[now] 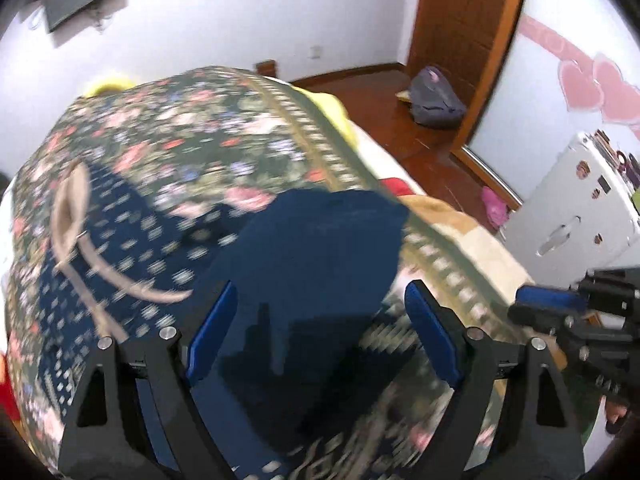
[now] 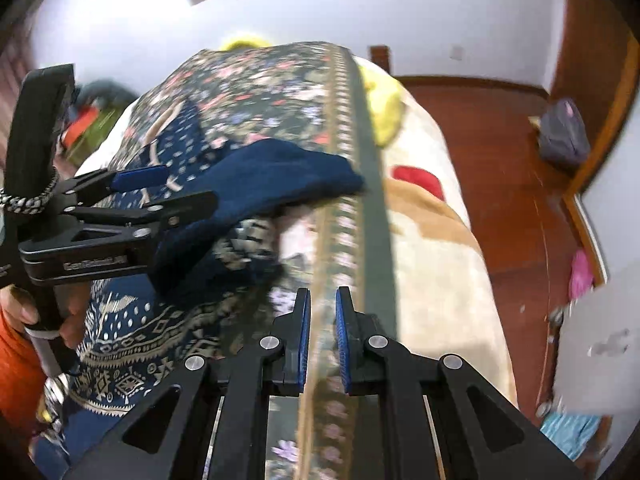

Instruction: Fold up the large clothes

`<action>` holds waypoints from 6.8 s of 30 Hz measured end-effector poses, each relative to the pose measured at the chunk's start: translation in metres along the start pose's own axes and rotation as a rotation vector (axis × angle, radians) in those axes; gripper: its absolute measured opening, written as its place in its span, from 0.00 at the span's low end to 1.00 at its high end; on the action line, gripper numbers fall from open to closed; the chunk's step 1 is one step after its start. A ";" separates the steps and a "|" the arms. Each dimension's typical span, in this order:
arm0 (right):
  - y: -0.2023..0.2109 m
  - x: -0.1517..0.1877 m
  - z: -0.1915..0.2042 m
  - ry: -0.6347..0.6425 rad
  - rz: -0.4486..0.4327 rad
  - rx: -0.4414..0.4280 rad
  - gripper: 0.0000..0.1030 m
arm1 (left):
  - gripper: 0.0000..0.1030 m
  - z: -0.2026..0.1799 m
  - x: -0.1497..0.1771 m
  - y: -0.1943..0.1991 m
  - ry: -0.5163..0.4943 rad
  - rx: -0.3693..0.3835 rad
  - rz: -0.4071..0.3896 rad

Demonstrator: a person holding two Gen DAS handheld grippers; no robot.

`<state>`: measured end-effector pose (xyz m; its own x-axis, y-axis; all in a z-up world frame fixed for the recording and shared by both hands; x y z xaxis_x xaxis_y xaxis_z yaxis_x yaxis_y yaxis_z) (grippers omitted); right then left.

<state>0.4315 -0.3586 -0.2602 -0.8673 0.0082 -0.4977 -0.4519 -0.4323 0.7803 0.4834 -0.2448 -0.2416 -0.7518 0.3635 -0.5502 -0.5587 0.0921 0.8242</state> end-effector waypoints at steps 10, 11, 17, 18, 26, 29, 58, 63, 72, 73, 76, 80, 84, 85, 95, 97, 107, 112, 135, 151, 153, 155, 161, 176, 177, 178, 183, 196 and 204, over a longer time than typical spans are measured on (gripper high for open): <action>-0.005 0.014 -0.024 -0.040 0.033 -0.018 0.08 | 0.13 -0.036 -0.005 -0.058 -0.024 -0.055 0.129; -0.007 0.014 -0.022 -0.028 0.036 -0.016 0.08 | 0.06 -0.032 -0.005 -0.054 0.001 -0.037 0.121; -0.016 -0.005 -0.001 0.021 0.019 -0.032 0.08 | 0.05 0.004 -0.026 0.013 0.086 0.008 -0.031; -0.018 -0.010 0.005 0.022 0.011 -0.049 0.08 | 0.05 0.012 -0.028 0.022 0.096 0.007 -0.051; -0.066 -0.045 0.058 0.130 0.041 -0.048 0.08 | 0.04 0.114 0.015 0.042 0.183 -0.129 -0.066; -0.104 -0.039 0.061 0.198 0.122 0.047 0.08 | 0.04 0.151 0.057 0.033 0.202 -0.196 -0.016; -0.096 -0.028 0.108 0.281 0.053 0.161 0.79 | 0.60 0.185 0.170 -0.001 0.290 -0.124 0.117; -0.096 -0.020 0.120 0.297 0.064 0.137 0.79 | 0.42 0.189 0.146 -0.018 0.241 -0.283 0.112; -0.089 -0.034 0.123 0.290 0.023 0.141 0.79 | 0.08 0.255 0.138 0.029 0.373 -0.317 0.004; -0.090 -0.036 0.123 0.296 0.019 0.150 0.79 | 0.08 0.264 0.140 0.036 0.411 -0.283 -0.010; -0.096 -0.041 0.118 0.301 0.021 0.190 0.79 | 0.08 0.290 0.149 0.046 0.494 -0.227 -0.017; -0.104 -0.041 0.112 0.280 0.038 0.202 0.79 | 0.08 0.305 0.168 0.045 0.522 -0.231 -0.004; -0.121 -0.032 0.105 0.290 0.089 0.232 0.79 | 0.08 0.314 0.193 0.031 0.541 -0.274 0.045; -0.127 -0.029 0.104 0.296 0.105 0.237 0.79 | 0.08 0.315 0.200 0.026 0.539 -0.290 0.067; -0.137 -0.021 0.099 0.324 0.154 0.255 0.84 | 0.42 0.315 0.252 -0.003 0.391 -0.439 0.235; -0.136 -0.022 0.100 0.317 0.167 0.247 0.84 | 0.52 0.317 0.258 0.003 0.365 -0.457 0.240; -0.092 -0.069 0.154 0.427 0.043 0.189 0.85 | 0.58 0.338 0.211 0.057 0.382 -0.368 0.134; -0.088 -0.109 0.198 0.481 -0.027 0.130 0.85 | 0.67 0.359 0.156 0.072 0.426 -0.345 0.020; -0.283 -0.182 0.205 0.066 0.024 -0.079 0.91 | 0.68 0.392 0.080 -0.089 0.634 -0.149 0.142; -0.243 -0.168 0.226 0.183 -0.081 -0.135 0.09 | 0.08 0.354 0.065 -0.054 0.563 -0.200 0.047; -0.226 -0.161 0.229 0.202 -0.079 -0.158 0.07 | 0.08 0.342 0.065 -0.034 0.517 -0.182 0.021; -0.210 -0.148 0.231 0.232 -0.061 -0.171 0.07 | 0.06 0.329 0.070 -0.017 0.475 -0.144 0.011; -0.188 -0.093 0.234 0.314 0.068 -0.195 0.07 | 0.06 0.290 0.108 0.009 0.398 -0.064 0.055; -0.135 -0.067 0.210 0.480 0.058 0.007 0.08 | 0.31 0.301 0.160 0.037 0.464 -0.129 0.108; -0.133 -0.074 0.211 0.459 0.045 -0.005 0.08 | 0.40 0.311 0.154 0.041 0.485 -0.146 0.091; -0.132 -0.086 0.210 0.421 0.029 -0.026 0.08 | 0.43 0.324 0.145 0.044 0.513 -0.165 0.066; -0.152 -0.143 0.215 0.292 0.002 -0.106 0.08 | 0.64 0.371 0.115 0.028 0.619 -0.185 0.029; -0.289 -0.174 0.209 0.416 0.161 0.155 0.09 | 0.64 0.423 0.090 -0.080 0.704 -0.219 0.136; -0.271 -0.185 0.184 0.433 0.066 0.223 0.76 | 0.64 0.423 0.103 -0.107 0.720 -0.192 0.161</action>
<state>0.6761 -0.0769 -0.3096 -0.7506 -0.4086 -0.5193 -0.4734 -0.2157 0.8540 0.6144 0.1749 -0.3301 -0.8353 -0.3415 -0.4309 -0.4245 -0.0975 0.9001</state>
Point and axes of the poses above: each gripper's, at about its wrist camera, not at the fingertips, and y roughly against the way its jaws point, z to its left, x to its underside, the point moved 7 cm from there along -y, roughly the way its jaws point, and after that the axes turned 12 degrees about -x, right-handed, at the moved point
